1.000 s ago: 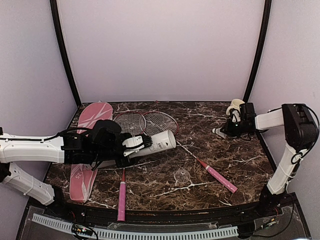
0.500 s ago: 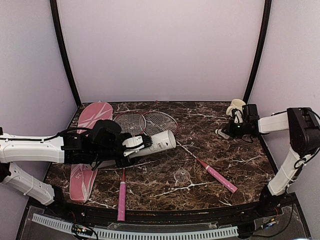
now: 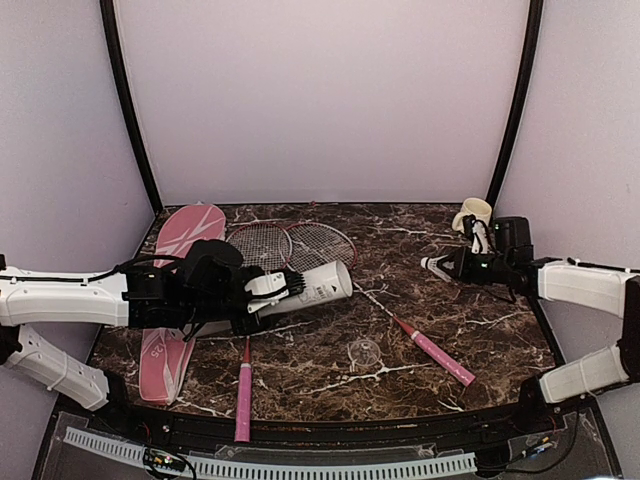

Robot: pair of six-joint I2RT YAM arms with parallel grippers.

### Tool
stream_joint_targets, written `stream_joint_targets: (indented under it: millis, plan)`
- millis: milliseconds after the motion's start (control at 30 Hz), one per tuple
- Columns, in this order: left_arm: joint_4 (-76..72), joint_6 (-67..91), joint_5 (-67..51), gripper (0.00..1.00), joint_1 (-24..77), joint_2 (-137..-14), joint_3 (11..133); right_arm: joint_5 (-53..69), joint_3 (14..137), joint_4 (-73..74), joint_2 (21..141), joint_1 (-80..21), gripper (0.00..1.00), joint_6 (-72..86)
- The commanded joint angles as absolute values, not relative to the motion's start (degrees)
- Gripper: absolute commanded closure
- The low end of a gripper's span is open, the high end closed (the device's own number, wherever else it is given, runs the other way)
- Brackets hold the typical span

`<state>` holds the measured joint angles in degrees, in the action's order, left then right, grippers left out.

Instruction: Pack up the badminton gear

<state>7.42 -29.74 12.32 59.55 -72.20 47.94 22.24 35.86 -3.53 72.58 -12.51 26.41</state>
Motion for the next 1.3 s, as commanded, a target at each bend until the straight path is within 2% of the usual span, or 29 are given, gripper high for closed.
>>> stream_joint_targets:
  millis: [0,633,967,1067,1267]
  plan:
    - [6.9,-30.1,12.1,0.37,60.0,-71.9,48.4,25.4,33.8,-5.4,67.8,-16.7,1.0,29.1]
    - [7.1,-30.1,12.2,0.37,60.6,-72.2,48.5,32.5,36.9,-12.7,67.4,-40.2,1.0,39.0]
    - [7.2,-30.3,12.7,0.37,60.8,-71.8,48.3,32.1,38.4,-14.6,64.8,-41.7,1.0,40.0]
    - [7.1,-30.3,12.7,0.37,60.9,-71.8,48.3,26.8,38.7,-12.5,62.5,-41.7,1.0,38.6]
    - [7.1,-30.3,12.6,0.37,60.9,-71.9,48.3,28.3,38.3,-11.9,60.8,-41.7,1.0,37.9]
